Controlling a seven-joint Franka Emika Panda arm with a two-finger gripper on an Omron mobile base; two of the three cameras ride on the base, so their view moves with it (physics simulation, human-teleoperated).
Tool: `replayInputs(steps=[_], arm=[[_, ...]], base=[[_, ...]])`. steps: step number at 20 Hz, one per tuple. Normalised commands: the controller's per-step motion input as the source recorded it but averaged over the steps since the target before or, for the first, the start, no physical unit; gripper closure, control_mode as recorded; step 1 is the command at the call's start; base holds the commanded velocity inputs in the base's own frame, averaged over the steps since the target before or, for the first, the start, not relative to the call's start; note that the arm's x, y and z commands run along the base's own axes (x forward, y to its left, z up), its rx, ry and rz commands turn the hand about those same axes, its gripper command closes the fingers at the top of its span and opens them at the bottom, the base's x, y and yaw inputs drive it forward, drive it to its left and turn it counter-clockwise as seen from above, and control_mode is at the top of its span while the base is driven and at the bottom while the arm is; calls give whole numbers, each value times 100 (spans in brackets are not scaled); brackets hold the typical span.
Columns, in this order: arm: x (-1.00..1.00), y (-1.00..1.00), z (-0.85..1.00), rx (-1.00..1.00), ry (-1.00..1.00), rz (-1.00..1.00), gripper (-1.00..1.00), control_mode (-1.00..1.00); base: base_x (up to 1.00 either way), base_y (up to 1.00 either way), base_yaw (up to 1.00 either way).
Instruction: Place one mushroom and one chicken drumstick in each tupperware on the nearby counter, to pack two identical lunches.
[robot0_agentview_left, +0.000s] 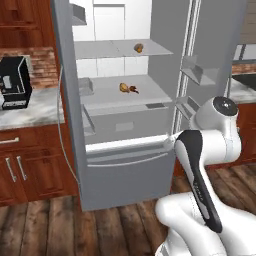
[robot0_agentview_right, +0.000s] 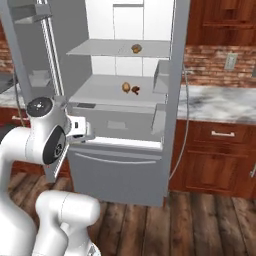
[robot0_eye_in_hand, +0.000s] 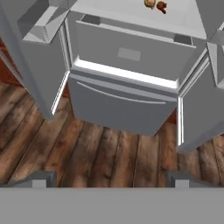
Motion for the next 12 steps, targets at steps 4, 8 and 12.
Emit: replayInputs(steps=[4,8,12], arm=[[0,0,0,0,0,0,-100,100],[0,0,0,0,0,0,-100,100],[0,0,0,0,0,0,-100,100]], base=[[83,-3,0],[99,0,0],[80,-26,0]])
